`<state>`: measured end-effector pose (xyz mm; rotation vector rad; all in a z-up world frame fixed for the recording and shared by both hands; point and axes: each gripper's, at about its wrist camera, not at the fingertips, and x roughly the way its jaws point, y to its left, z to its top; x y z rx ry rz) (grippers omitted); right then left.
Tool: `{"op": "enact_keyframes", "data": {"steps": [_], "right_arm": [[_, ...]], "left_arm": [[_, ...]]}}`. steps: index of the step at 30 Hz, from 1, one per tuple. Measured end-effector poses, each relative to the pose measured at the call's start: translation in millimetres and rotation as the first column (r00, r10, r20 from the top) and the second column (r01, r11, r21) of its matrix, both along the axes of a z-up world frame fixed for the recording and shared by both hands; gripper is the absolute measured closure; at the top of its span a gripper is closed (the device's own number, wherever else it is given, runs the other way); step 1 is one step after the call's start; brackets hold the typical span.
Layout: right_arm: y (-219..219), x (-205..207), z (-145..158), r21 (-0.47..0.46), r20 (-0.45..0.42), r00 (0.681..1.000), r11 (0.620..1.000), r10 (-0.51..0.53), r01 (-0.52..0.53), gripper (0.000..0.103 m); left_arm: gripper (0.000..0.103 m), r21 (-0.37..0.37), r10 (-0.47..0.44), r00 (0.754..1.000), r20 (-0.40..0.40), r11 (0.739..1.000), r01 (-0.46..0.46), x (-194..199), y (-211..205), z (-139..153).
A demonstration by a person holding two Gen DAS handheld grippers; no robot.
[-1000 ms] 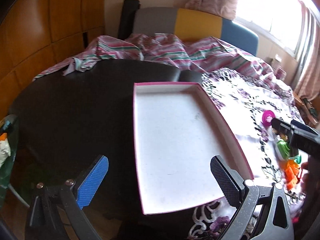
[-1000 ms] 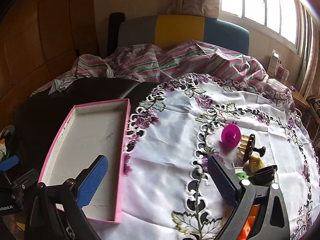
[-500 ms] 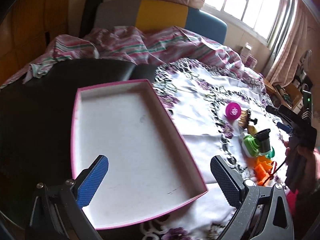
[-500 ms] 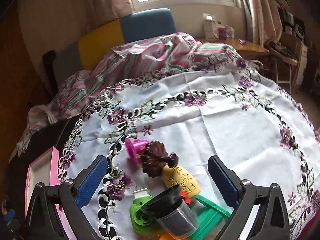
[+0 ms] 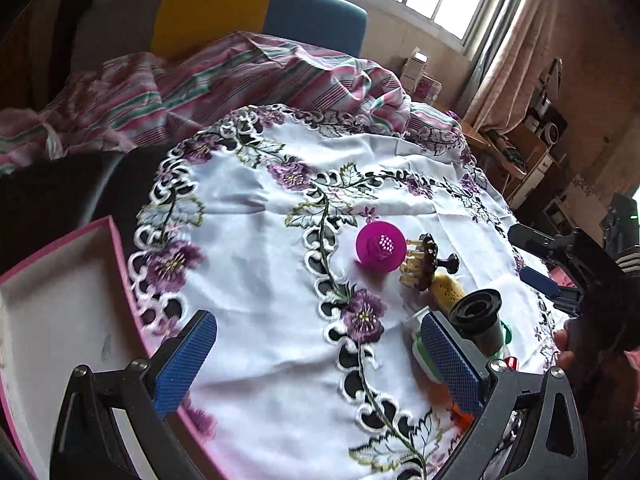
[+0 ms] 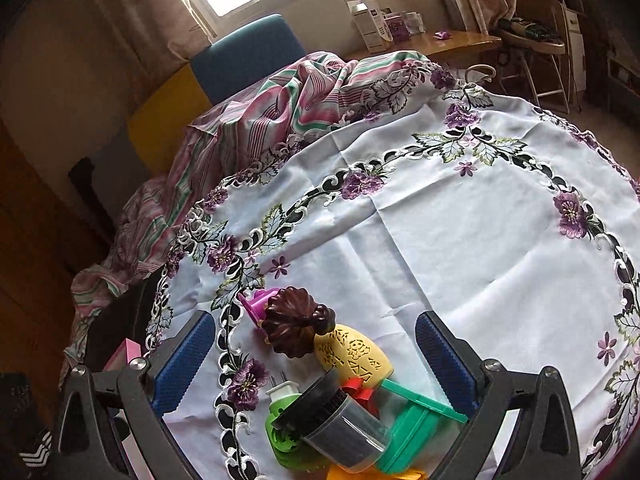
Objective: Organize rigid objects
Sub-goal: 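Move both tools over the objects on the floral tablecloth, then grasp the magenta suction cup with the left gripper while the right grasps the brown pumpkin knob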
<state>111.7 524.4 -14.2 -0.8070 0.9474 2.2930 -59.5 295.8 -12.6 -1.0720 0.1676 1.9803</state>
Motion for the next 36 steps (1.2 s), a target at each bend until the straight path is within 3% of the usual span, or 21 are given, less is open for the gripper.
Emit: {"op": "enact_keyframes", "data": {"steps": [3, 11, 18, 20, 22, 23, 31, 32, 33, 36], "right_arm": [[4, 1, -1, -0.022, -0.008, 1.000, 1.000, -0.003, 0.003, 0.001], [11, 3, -5, -0.059, -0.020, 1.000, 0.998, -0.010, 0.009, 0.001], [11, -2, -11, -0.083, -0.008, 1.000, 0.997, 0.006, -0.007, 0.001], [11, -3, -12, -0.084, -0.004, 1.000, 0.996, 0.009, -0.009, 0.001], [10, -3, -13, -0.080, 0.005, 1.000, 0.997, 0.007, -0.007, 0.001], [11, -3, -14, -0.082, 0.009, 1.000, 0.997, 0.006, -0.005, 0.001], [11, -4, -17, -0.089, 0.025, 1.000, 0.996, 0.008, -0.006, 0.001], [10, -4, -17, -0.088, 0.027, 1.000, 0.996, 0.011, -0.009, 0.001], [9, -4, -17, -0.085, 0.032, 0.999, 0.996, 0.013, -0.011, 0.001], [8, -6, -17, -0.083, 0.034, 0.999, 0.996, 0.025, -0.022, 0.001]], "left_arm": [[0.000, -0.023, -0.017, 1.000, -0.006, 1.000, 0.017, -11, 29, -10], [0.000, 0.005, -0.073, 0.988, 0.135, 0.997, 0.073, -34, 96, -31], [0.002, -0.017, -0.039, 0.976, 0.212, 0.999, 0.043, -53, 137, -53], [0.011, -0.022, -0.047, 0.965, 0.257, 0.998, 0.055, -56, 144, -62], [0.039, -0.015, -0.085, 0.946, 0.312, 0.995, 0.094, -56, 146, -73], [0.046, -0.002, -0.100, 0.939, 0.329, 0.994, 0.106, -55, 145, -75], [0.050, 0.046, -0.098, 0.936, 0.338, 0.995, 0.087, -54, 103, -66], [0.055, 0.046, -0.089, 0.943, 0.322, 0.996, 0.078, -54, 95, -62], [0.068, 0.036, -0.081, 0.949, 0.306, 0.997, 0.073, -54, 88, -59], [0.069, 0.023, -0.075, 0.956, 0.283, 0.997, 0.072, -51, 69, -53]]}}
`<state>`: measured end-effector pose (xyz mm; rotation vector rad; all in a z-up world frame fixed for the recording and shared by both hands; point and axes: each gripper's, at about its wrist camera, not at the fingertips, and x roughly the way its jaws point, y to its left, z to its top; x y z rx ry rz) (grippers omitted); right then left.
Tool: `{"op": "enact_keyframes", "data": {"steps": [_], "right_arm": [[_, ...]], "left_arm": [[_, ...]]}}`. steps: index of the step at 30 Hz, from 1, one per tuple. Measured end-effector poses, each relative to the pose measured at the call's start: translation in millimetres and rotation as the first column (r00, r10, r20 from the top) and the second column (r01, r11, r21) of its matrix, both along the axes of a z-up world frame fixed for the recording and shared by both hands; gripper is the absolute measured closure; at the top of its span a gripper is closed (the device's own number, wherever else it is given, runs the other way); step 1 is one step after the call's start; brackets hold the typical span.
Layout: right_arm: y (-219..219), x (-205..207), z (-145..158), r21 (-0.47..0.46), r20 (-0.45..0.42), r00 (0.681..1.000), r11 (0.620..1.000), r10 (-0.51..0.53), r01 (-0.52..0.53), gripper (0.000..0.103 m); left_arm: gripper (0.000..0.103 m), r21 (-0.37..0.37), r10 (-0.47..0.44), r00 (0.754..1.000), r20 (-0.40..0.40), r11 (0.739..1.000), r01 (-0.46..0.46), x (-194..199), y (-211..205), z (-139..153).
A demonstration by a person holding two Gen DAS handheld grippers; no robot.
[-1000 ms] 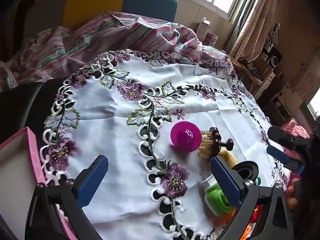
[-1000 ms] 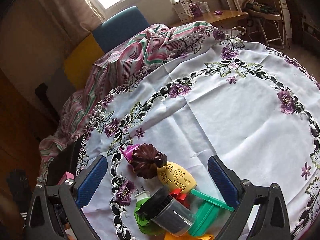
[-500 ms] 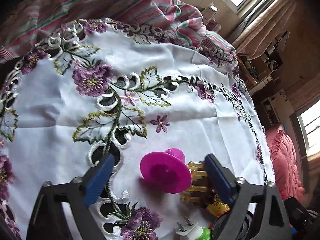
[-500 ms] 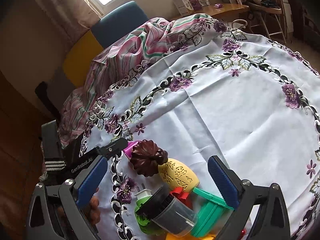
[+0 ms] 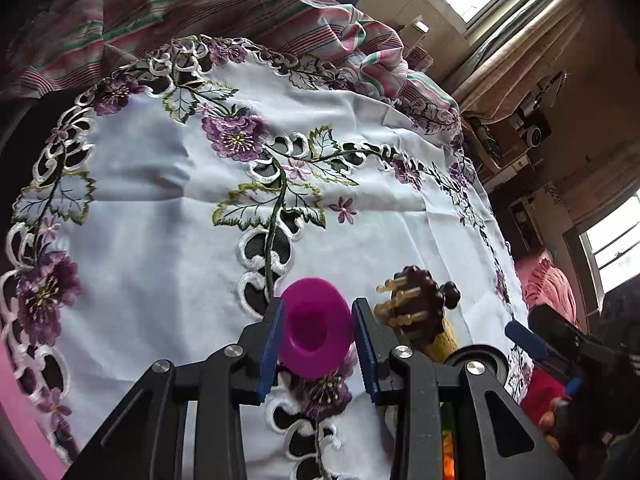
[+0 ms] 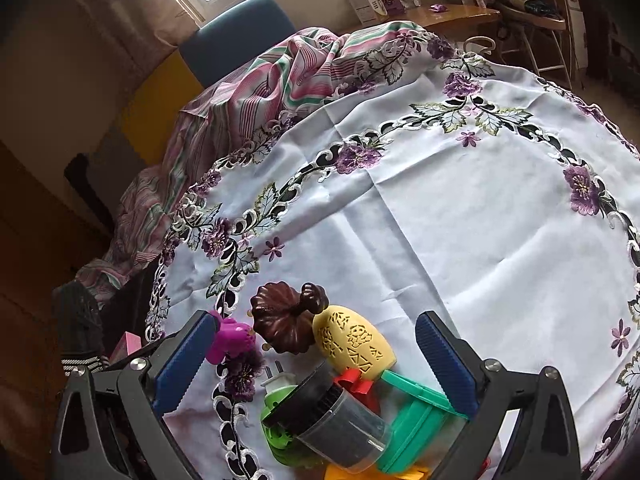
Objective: Organize rigid objects
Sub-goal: 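Grasp the magenta suction cup with the left gripper while the right grasps the brown pumpkin knob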
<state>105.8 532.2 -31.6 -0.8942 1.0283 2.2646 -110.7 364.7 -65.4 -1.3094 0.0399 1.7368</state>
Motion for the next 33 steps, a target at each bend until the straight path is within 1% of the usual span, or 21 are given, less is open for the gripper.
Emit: {"op": "enact_keyframes", "data": {"steps": [2, 3, 5, 6, 7, 9, 11, 13, 16, 18, 20, 21, 22, 23, 25, 26, 29, 31, 33], "right_arm": [[-2, -2, 0, 0.004, 0.007, 1.000, 1.000, 0.010, -0.010, 0.001], [-3, -3, -1, 0.005, 0.012, 1.000, 1.000, 0.015, -0.015, 0.001], [-4, -5, -1, 0.003, 0.016, 1.000, 1.000, 0.024, -0.024, 0.001], [-5, -6, -1, 0.002, 0.017, 0.999, 0.999, 0.033, -0.033, 0.001], [-6, -8, 0, 0.008, 0.019, 0.999, 0.999, 0.048, -0.048, 0.001], [-10, -16, 4, 0.031, 0.032, 0.996, 0.996, 0.087, -0.088, 0.001], [-13, -29, 8, 0.056, 0.068, 0.989, 0.989, 0.133, -0.137, 0.001], [-13, -45, 8, 0.077, 0.112, 0.977, 0.979, 0.180, -0.189, 0.001], [-8, -68, -1, 0.048, 0.186, 0.952, 0.966, 0.241, -0.254, 0.001], [-6, -82, -10, 0.020, 0.234, 0.930, 0.955, 0.283, -0.295, 0.001], [-6, -93, -22, -0.006, 0.292, 0.907, 0.949, 0.302, -0.314, 0.002], [-6, -97, -28, -0.018, 0.304, 0.900, 0.947, 0.312, -0.322, 0.012], [-6, -99, -35, -0.036, 0.308, 0.893, 0.942, 0.328, -0.333, 0.018], [-7, -100, -40, -0.043, 0.309, 0.893, 0.943, 0.327, -0.330, 0.030], [-9, -98, -44, -0.032, 0.277, 0.903, 0.942, 0.329, -0.334, 0.030], [-10, -97, -43, -0.030, 0.273, 0.903, 0.941, 0.333, -0.338, 0.030], [-18, -99, -40, 0.019, 0.294, 0.888, 0.926, 0.354, -0.376, 0.030], [-20, -99, -38, 0.034, 0.298, 0.884, 0.922, 0.359, -0.386, 0.030], [-20, -98, -37, 0.040, 0.294, 0.884, 0.919, 0.364, -0.392, 0.030]], "left_arm": [[0.072, -0.024, -0.014, 0.999, -0.035, 1.000, 0.013, 4, -9, 0], [0.074, -0.031, -0.024, 0.999, -0.034, 0.999, 0.022, 6, -12, -1], [0.074, -0.044, -0.050, 0.999, -0.022, 0.998, 0.049, 12, -17, -3], [0.064, -0.054, -0.064, 0.997, -0.032, 0.997, 0.062, 16, -19, -3], [0.043, -0.059, -0.073, 0.996, -0.052, 0.996, 0.070, 20, -20, -2], [0.027, -0.044, -0.078, 0.993, -0.089, 0.996, 0.074, 25, -24, 3], [0.025, -0.028, -0.099, 0.989, -0.110, 0.995, 0.096, 31, -24, 9], [0.024, -0.044, -0.125, 0.977, -0.175, 0.992, 0.119, 39, -22, 14], [0.024, -0.057, -0.159, 0.958, -0.239, 0.987, 0.150, 46, -18, 16], [0.027, -0.059, -0.169, 0.952, -0.254, 0.985, 0.159, 47, -14, 14], [0.033, -0.054, -0.175, 0.952, -0.251, 0.985, 0.167, 46, -11, 11], [0.035, -0.053, -0.178, 0.952, -0.249, 0.984, 0.170, 45, -10, 10], [0.037, -0.055, -0.179, 0.951, -0.254, 0.984, 0.170, 45, -9, 9], [0.038, -0.057, -0.179, 0.949, -0.260, 0.984, 0.170, 45, -7, 8], [0.048, -0.055, -0.182, 0.953, -0.244, 0.983, 0.174, 42, -4, 5], [0.051, -0.051, -0.182, 0.954, -0.237, 0.983, 0.175, 41, -2, 4], [0.062, -0.056, -0.201, 0.954, -0.224, 0.979, 0.194, 43, 6, 0], [0.084, -0.067, -0.223, 0.953, -0.205, 0.975, 0.213, 46, 11, -6], [0.088, -0.072, -0.230, 0.953, -0.197, 0.973, 0.219, 50, 14, -9]]}}
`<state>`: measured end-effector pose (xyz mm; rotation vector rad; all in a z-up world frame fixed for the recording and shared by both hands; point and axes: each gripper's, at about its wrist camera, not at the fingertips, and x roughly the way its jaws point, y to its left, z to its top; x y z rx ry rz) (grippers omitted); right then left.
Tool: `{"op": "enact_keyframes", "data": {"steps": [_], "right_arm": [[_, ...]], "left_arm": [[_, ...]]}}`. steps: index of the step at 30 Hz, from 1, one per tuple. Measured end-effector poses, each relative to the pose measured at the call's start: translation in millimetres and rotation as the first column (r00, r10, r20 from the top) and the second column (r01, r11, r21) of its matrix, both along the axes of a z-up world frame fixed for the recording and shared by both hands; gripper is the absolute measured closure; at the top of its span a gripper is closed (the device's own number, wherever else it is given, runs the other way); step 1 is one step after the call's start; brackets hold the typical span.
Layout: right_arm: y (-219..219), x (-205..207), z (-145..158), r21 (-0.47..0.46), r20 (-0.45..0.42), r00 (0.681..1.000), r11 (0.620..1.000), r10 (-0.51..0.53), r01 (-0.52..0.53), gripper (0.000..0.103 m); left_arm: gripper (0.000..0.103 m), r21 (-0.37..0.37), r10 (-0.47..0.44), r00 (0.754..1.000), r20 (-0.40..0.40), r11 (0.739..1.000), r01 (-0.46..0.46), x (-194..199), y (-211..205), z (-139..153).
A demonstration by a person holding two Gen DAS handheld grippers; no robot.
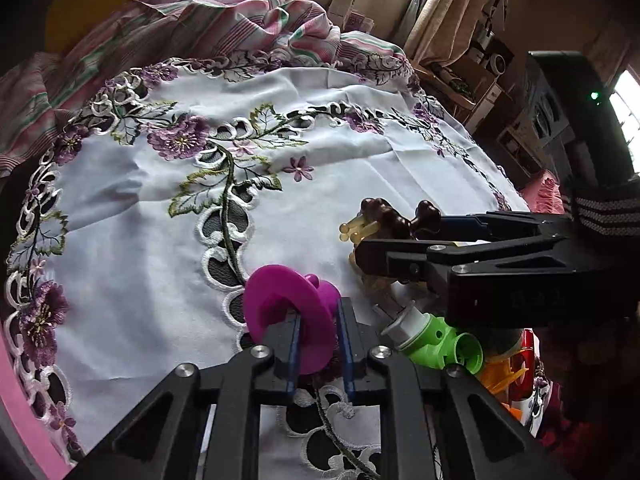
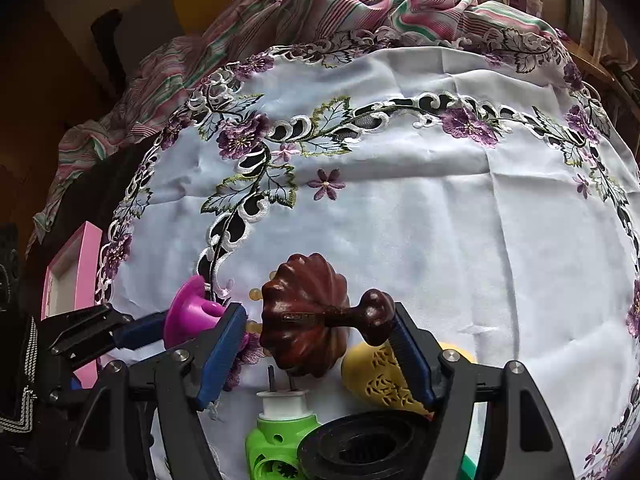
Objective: Organize rigid objects
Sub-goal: 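Grasp the magenta suction cup with the left gripper while the right grasps the brown pumpkin knob, then carry the magenta cup into the pink tray and open the left gripper while the right holds the knob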
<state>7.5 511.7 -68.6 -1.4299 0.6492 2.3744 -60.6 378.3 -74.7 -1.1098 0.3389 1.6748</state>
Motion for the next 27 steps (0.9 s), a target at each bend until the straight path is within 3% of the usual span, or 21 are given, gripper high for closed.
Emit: {"op": "enact_keyframes", "data": {"steps": [4, 5, 6, 9, 17, 23, 27], "right_arm": [[1, 2, 4, 0.005, -0.038, 0.999, 1.000, 0.003, -0.002, 0.031], [0, 2, 7, 0.008, -0.052, 0.999, 1.000, 0.006, -0.006, 0.040], [1, 3, 10, 0.016, -0.072, 0.997, 1.000, 0.005, -0.004, 0.043], [1, 4, 16, 0.004, -0.108, 0.994, 1.000, 0.016, -0.016, 0.043], [-12, 1, 10, 0.025, -0.086, 0.994, 0.998, 0.064, -0.062, 0.043], [-27, -3, 11, 0.050, -0.088, 0.989, 0.992, 0.118, -0.114, 0.043], [-34, -5, 10, 0.064, -0.090, 0.987, 0.990, 0.134, -0.129, 0.043]], "left_arm": [[0.089, 0.006, 0.016, 1.000, -0.009, 1.000, -0.016, 6, -2, 0], [0.089, 0.012, 0.027, 1.000, -0.003, 1.000, -0.027, 7, -4, 1], [0.089, 0.017, 0.042, 0.999, 0.005, 0.999, -0.042, 7, -8, 3], [0.089, 0.028, 0.077, 0.997, 0.006, 0.997, -0.077, 9, -21, 10], [0.089, 0.079, 0.144, 0.988, -0.049, 0.987, -0.140, 28, -68, 46], [0.089, 0.091, 0.239, 0.966, -0.103, 0.969, -0.230, 35, -113, 62], [0.089, 0.100, 0.340, 0.934, -0.105, 0.938, -0.331, 29, -159, 69]]}}
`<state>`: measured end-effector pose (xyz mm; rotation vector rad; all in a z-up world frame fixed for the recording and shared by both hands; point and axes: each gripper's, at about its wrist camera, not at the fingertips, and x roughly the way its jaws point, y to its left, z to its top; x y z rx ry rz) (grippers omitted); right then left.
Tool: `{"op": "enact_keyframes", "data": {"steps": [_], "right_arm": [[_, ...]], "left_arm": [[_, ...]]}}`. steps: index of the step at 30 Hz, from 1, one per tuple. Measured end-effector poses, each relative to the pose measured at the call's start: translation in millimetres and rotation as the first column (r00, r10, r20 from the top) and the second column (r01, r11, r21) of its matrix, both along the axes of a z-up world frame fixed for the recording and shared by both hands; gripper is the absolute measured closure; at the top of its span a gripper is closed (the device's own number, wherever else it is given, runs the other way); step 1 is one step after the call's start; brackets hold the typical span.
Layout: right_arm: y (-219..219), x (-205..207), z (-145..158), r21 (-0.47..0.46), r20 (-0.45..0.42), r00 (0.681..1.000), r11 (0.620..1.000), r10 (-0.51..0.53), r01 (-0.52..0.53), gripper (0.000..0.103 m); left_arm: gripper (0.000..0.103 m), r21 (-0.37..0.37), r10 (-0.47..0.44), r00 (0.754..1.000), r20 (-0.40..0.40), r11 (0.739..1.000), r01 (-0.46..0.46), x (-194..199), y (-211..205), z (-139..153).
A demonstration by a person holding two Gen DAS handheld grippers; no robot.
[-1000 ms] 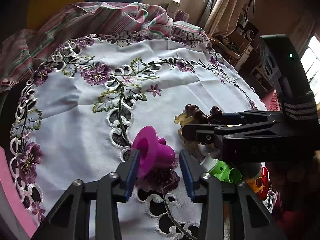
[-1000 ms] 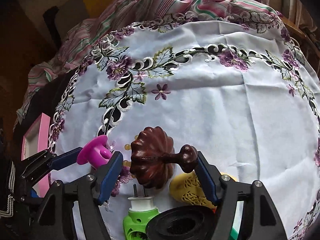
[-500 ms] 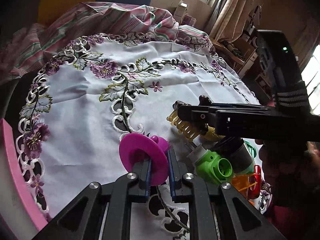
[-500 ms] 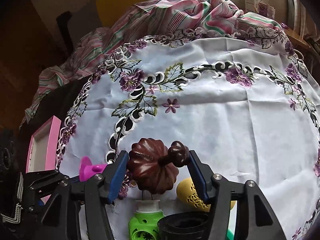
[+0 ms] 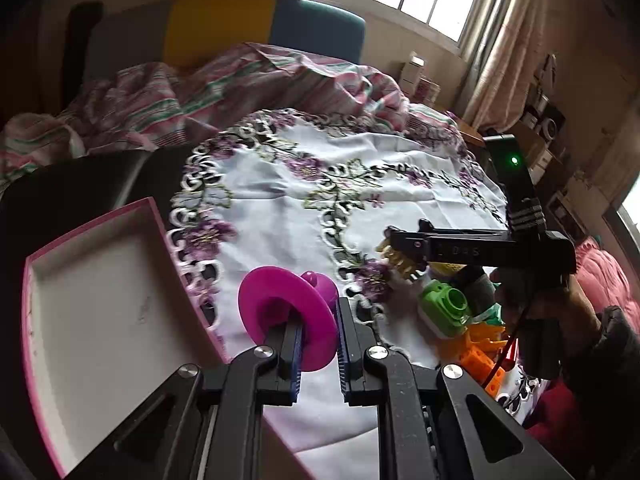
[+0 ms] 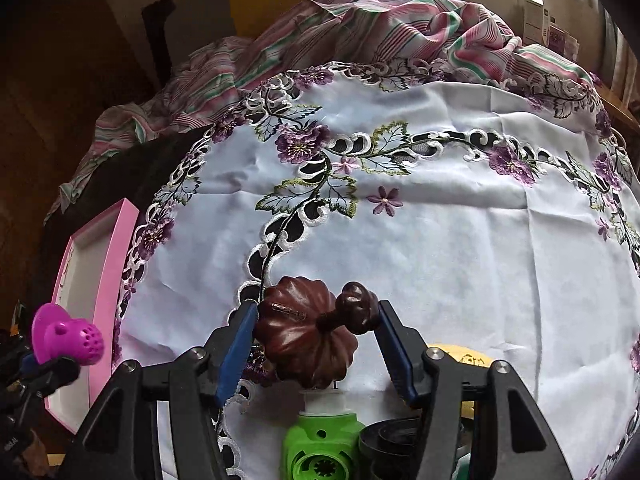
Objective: Organize rigid objects
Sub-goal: 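Carry the magenta cup into the pink tray and open the left gripper while the right holds the knob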
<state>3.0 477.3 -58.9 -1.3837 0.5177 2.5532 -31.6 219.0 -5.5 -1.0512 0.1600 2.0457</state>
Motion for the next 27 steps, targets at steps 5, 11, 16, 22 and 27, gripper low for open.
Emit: {"op": "enact_keyframes", "data": {"steps": [5, 11, 16, 22, 27], "right_arm": [[-6, -1, 1, 0.017, -0.009, 1.000, 1.000, 0.003, -0.003, 0.043], [-17, -4, 1, 0.048, -0.007, 1.000, 0.999, 0.020, -0.020, 0.043], [-21, -5, 0, 0.064, -0.006, 1.000, 0.998, 0.024, -0.024, 0.043], [-20, -6, -2, 0.060, -0.008, 1.000, 0.998, 0.024, -0.024, 0.043], [-20, -6, -2, 0.065, -0.007, 1.000, 0.998, 0.026, -0.026, 0.043]], "left_arm": [[0.089, -0.017, 0.172, 0.985, 0.013, 0.985, -0.171, -27, -67, -5], [0.089, -0.067, 0.333, 0.943, 0.023, 0.941, -0.331, -60, -116, -26], [0.089, -0.060, 0.395, 0.917, 0.052, 0.918, -0.392, -88, -129, -34], [0.088, -0.094, 0.422, 0.907, 0.013, 0.903, -0.419, -122, -123, -43], [0.087, -0.136, 0.434, 0.901, -0.011, 0.892, -0.431, -141, -116, -57]]}}
